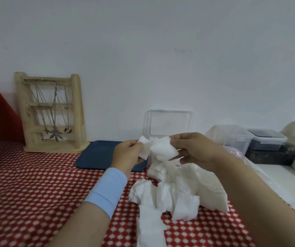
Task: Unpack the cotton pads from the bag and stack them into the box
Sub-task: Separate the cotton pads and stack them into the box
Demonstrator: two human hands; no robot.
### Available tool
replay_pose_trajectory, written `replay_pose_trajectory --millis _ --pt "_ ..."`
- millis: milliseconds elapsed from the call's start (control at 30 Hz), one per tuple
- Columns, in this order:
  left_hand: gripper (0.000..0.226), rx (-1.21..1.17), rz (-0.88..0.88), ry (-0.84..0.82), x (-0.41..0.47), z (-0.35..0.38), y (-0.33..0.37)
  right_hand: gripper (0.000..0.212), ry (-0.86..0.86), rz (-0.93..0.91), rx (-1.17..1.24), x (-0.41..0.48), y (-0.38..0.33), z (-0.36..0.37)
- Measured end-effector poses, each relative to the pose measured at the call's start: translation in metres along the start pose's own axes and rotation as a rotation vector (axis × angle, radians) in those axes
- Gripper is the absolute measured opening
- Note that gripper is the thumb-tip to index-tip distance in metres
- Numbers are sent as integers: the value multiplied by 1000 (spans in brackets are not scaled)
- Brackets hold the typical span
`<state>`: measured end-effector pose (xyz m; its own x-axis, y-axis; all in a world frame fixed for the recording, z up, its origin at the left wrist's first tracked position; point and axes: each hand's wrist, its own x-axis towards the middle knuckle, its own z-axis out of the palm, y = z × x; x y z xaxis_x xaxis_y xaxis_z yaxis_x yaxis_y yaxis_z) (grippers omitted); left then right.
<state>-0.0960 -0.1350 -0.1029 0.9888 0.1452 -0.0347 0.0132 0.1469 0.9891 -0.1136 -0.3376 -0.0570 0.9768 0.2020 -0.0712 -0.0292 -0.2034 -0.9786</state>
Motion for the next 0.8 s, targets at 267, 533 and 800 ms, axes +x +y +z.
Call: replay_pose_trajectory --millis 267,533,800 --pt "12 -123 -113 -131 -7 5 4 32 23 101 112 10 8 6" --pt "11 158 52 -48 -5 0 7 29 4 -222 -289 5 6 0" --pt "24 49 -63 -428 -11 6 9 67 43 -421 -542 3 5 6"
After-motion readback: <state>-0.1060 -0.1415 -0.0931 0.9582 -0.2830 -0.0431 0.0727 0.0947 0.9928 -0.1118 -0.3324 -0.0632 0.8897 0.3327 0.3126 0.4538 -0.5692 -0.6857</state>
